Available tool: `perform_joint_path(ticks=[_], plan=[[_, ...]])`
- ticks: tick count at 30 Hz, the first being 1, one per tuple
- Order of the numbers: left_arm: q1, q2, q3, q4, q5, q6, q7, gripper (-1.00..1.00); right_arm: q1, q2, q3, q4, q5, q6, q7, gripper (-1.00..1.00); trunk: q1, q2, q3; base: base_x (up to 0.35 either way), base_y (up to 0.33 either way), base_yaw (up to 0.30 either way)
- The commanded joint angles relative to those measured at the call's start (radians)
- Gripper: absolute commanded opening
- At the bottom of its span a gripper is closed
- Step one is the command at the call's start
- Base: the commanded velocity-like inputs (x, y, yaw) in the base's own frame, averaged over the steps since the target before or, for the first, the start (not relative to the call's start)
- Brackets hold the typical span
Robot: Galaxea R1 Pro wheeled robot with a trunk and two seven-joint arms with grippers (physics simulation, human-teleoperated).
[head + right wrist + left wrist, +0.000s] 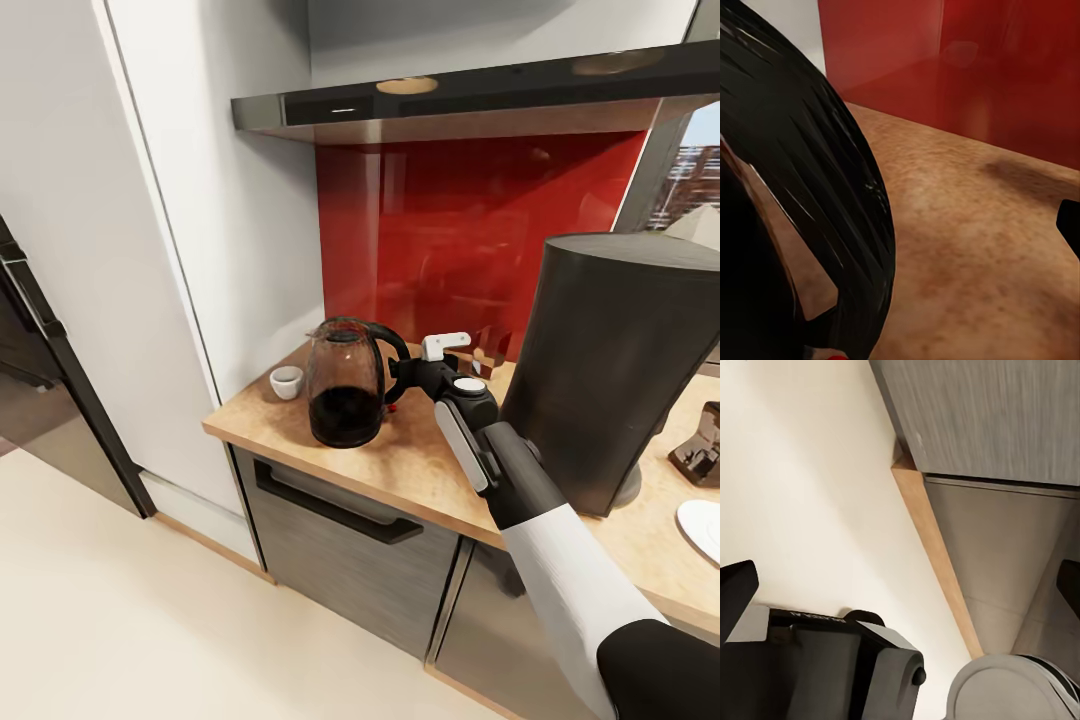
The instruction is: Set up a coffee station on the kitchen countertop: keep the coffee maker on the countertop, move the bottle of coffee from the kitchen shelf to the counter next to the coffee maker, place a paper coffee filter on top of the coffee maker, put the saucer next to the coffee maker with the coffee cup on the saucer, and place the electric kettle next to the coffee maker.
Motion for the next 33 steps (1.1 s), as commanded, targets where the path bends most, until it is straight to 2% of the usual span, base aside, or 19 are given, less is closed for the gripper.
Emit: perform_joint_path(ticks=[1, 33], plan=[[0.0, 0.0, 0.007, 0.0, -0.004, 0.01, -0.003, 1.0, -0.001, 0.0, 0.002, -0.001, -0.01, 0.003, -0.009, 1.0, 0.0, -0.001, -0.001, 0.001, 0.0, 0.0], [0.0, 0.0, 0.007, 0.0, -0.004, 0.01, -0.003, 1.0, -0.001, -0.001, 0.002, -0.001, -0.01, 0.003, -0.009, 1.0, 0.0, -0.001, -0.001, 0.015, 0.0, 0.0]])
